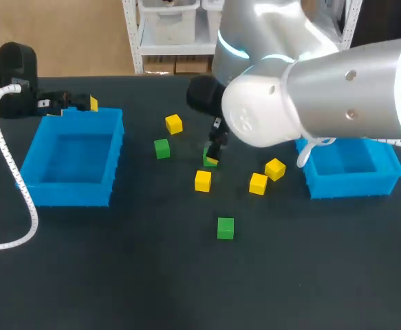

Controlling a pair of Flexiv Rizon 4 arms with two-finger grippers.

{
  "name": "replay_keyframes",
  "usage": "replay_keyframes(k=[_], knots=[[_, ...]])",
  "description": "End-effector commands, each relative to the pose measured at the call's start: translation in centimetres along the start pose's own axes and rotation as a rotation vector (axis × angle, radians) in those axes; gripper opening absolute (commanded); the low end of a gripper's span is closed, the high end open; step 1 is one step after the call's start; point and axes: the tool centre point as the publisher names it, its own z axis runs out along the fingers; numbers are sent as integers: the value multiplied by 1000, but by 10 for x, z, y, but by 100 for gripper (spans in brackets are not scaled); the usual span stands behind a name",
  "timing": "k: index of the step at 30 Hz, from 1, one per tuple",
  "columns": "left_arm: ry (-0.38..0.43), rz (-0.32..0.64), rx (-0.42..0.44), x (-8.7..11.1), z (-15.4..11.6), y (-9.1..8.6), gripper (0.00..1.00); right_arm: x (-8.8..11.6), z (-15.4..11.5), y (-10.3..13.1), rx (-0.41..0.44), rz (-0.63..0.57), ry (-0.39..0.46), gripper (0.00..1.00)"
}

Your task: Put the green cubes in the right bin and the yellow cubes in the left bin.

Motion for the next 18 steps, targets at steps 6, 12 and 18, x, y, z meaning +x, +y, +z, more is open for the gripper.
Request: replay_keyframes(k=[6,12,18], knots=[[-6,3,12,1,0,3,100,-8,21,-9,25,30,18,100],[-6,3,12,1,0,3,100,-13,33,-12,36,40,26,100],[-6,3,12,1,0,3,100,-16,38,-16,48,43,36,100]])
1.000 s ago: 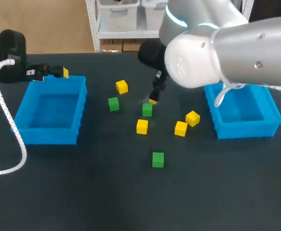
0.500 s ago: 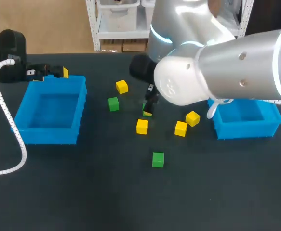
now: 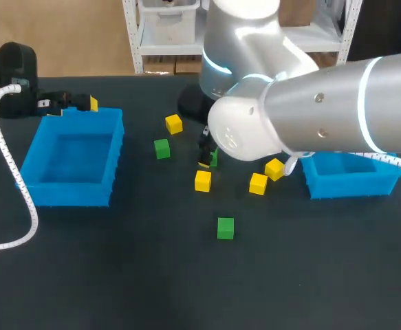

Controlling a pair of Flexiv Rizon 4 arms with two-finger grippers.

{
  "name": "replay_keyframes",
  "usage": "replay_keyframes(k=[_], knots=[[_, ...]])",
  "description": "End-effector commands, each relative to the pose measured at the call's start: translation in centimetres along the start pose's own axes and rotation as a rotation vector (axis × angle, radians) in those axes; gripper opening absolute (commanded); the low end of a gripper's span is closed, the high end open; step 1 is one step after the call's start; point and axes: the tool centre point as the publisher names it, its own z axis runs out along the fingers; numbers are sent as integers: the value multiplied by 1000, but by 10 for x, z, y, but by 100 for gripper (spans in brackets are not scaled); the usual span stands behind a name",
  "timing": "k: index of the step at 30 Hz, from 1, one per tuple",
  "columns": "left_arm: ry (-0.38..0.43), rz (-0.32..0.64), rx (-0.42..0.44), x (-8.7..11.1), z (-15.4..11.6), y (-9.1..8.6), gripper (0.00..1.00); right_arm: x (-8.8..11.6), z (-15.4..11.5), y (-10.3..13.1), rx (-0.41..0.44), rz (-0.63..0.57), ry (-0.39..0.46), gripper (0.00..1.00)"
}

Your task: Put the green cubes in the right bin and the yellow cubes in the left bin.

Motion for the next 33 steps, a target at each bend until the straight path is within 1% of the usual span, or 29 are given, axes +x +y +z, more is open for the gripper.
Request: replay_keyframes(k=[1,2,4,5,13,18,22,27,30,33], knots=[[-6,3,12,1,0,3,100,-3,5,-3,10,4,22,100],[-6,3,12,1,0,3,100,-2,6,-4,10,6,24,51],[-6,3,12,1,0,3,100,2,8,-4,10,9,38,14],[-6,3,12,1,0,3,100,3,9,-4,10,9,42,0],[-6,3,12,1,0,3,100,16,11,-2,6,29,63,0],[-6,3,12,1,0,3,100,19,-2,-5,35,39,53,0],[-6,3,12,1,0,3,100,18,-29,-16,74,68,6,0],[-6,3,12,1,0,3,100,23,-79,-34,138,147,-89,0],[-6,3,12,1,0,3,100,35,-108,-46,175,223,-139,0],[-6,3,12,1,0,3,100,55,-128,-59,214,318,-171,0]])
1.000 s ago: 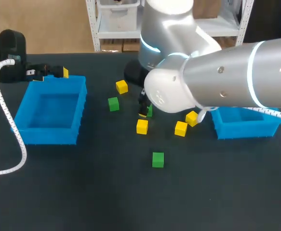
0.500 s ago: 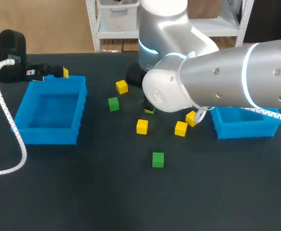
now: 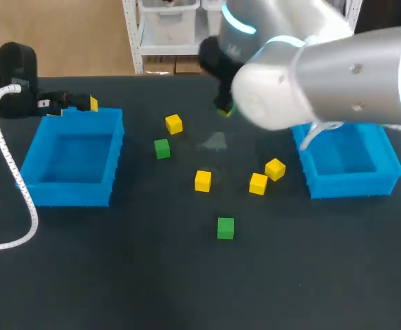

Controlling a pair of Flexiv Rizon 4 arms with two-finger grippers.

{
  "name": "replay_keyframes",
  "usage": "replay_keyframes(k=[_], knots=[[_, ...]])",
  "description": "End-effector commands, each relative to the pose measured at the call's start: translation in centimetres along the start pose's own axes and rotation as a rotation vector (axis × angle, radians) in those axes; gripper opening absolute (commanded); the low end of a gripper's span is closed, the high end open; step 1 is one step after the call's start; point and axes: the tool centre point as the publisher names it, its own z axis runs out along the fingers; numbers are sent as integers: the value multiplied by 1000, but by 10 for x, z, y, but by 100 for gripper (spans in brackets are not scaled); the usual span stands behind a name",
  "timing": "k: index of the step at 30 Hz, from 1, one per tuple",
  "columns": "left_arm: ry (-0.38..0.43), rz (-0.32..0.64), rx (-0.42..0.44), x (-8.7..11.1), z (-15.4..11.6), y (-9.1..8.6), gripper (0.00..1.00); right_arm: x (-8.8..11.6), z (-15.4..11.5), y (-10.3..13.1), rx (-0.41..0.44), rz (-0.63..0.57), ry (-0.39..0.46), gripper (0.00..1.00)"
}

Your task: Put the green cubes in the right bin and the yellow cubes in the left bin.

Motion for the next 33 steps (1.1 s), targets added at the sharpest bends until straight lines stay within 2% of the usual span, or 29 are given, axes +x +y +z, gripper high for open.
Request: replay_keyframes(k=[1,5,10,16,21,22,23,28,33], knots=[[-6,3,12,1,0,3,100,47,-51,-17,74,102,-117,0],[-6,3,12,1,0,3,100,77,-65,-39,118,208,-118,0],[-6,3,12,1,0,3,100,121,-65,-57,146,327,-77,0],[-6,3,12,1,0,3,100,168,-46,-65,169,440,10,0],[-6,3,12,1,0,3,100,199,-23,-61,138,518,83,0],[-6,3,12,1,0,3,100,200,-22,-60,137,519,87,37],[-6,3,12,1,0,3,100,201,-22,-59,136,518,87,100],[-6,3,12,1,0,3,100,193,-27,-64,146,512,58,100],[-6,3,12,1,0,3,100,160,-47,-68,168,433,1,100]])
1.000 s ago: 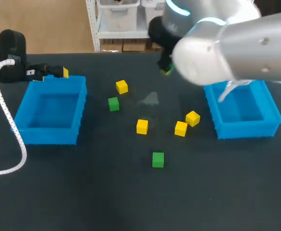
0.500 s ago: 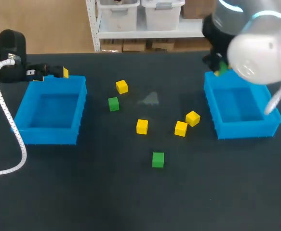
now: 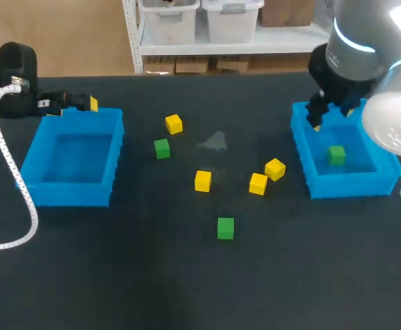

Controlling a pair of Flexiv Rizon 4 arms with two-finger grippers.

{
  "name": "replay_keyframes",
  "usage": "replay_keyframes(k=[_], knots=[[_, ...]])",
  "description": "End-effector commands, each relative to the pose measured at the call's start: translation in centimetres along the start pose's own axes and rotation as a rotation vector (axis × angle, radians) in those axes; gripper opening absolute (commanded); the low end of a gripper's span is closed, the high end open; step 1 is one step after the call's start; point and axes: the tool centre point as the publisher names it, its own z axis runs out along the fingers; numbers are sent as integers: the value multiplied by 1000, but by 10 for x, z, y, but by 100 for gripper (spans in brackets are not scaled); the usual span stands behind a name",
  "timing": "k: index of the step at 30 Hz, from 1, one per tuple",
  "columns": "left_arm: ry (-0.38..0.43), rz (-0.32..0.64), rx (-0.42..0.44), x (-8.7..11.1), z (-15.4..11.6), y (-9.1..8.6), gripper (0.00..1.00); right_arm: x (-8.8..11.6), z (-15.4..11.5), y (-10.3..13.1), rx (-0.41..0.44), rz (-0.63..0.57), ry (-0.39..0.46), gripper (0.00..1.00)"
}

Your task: Put the green cubes in the right bin and the yellow cubes in the left bin.

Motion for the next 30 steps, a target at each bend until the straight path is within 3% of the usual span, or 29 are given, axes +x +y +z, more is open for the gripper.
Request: replay_keyframes(k=[1,6,11,15,20,30], knots=[[-6,3,13,1,0,3,100,-17,-22,12,4,-57,-93,100],[-6,3,13,1,0,3,100,-43,-49,54,-37,-232,-150,100],[-6,3,13,1,0,3,100,-41,-70,108,-135,-457,-186,100],[-6,3,13,1,0,3,100,-25,-86,139,-220,-618,-207,100],[-6,3,13,1,0,3,100,-4,-101,164,-291,-721,-205,100],[-6,3,13,1,0,3,100,53,-76,221,-357,-799,-117,100]])
